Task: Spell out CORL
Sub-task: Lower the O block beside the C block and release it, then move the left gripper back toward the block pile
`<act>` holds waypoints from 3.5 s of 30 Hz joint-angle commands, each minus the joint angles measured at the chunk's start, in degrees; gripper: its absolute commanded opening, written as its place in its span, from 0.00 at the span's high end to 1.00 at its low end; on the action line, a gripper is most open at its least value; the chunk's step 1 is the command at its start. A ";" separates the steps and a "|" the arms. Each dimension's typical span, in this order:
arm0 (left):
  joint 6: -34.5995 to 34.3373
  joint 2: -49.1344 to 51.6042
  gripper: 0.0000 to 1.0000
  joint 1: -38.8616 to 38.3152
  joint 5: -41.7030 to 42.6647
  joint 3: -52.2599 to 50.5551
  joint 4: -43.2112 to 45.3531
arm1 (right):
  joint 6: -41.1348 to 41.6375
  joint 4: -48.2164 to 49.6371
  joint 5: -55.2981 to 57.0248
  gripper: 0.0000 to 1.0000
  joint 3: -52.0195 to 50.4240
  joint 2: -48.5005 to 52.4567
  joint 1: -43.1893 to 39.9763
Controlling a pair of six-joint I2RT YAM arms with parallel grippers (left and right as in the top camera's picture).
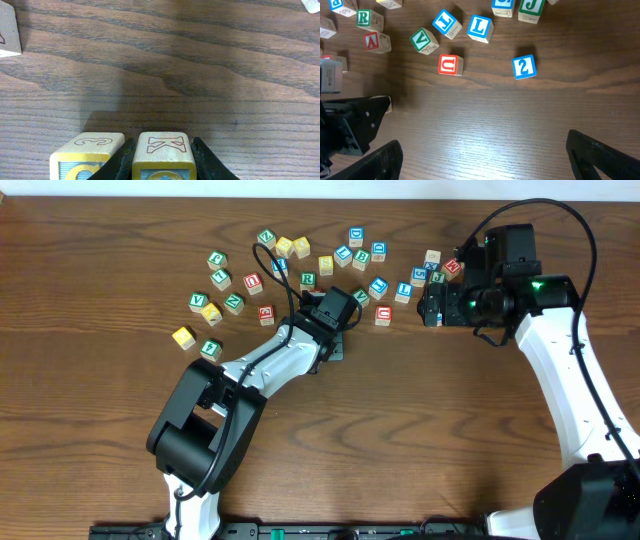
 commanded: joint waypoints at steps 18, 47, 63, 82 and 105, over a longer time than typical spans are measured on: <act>0.92 0.63 0.65 0.17 -1.33 0.26 0.81 | 0.68 -0.15 0.04 0.01 1.20 0.09 0.50; 7.32 -18.69 0.65 3.76 -1.36 0.70 -3.39 | 0.70 0.02 -0.55 0.01 1.20 0.09 0.57; 7.19 -27.17 0.65 16.76 -1.33 0.70 -14.47 | 0.94 1.20 -1.92 0.01 1.20 0.09 0.85; 8.39 -26.93 0.65 25.88 -1.36 0.61 -13.81 | 2.01 1.25 -1.92 0.01 1.20 0.09 0.90; 14.91 -25.18 0.65 27.71 -1.27 0.26 -13.49 | 1.99 1.31 -1.90 0.01 1.20 0.09 0.87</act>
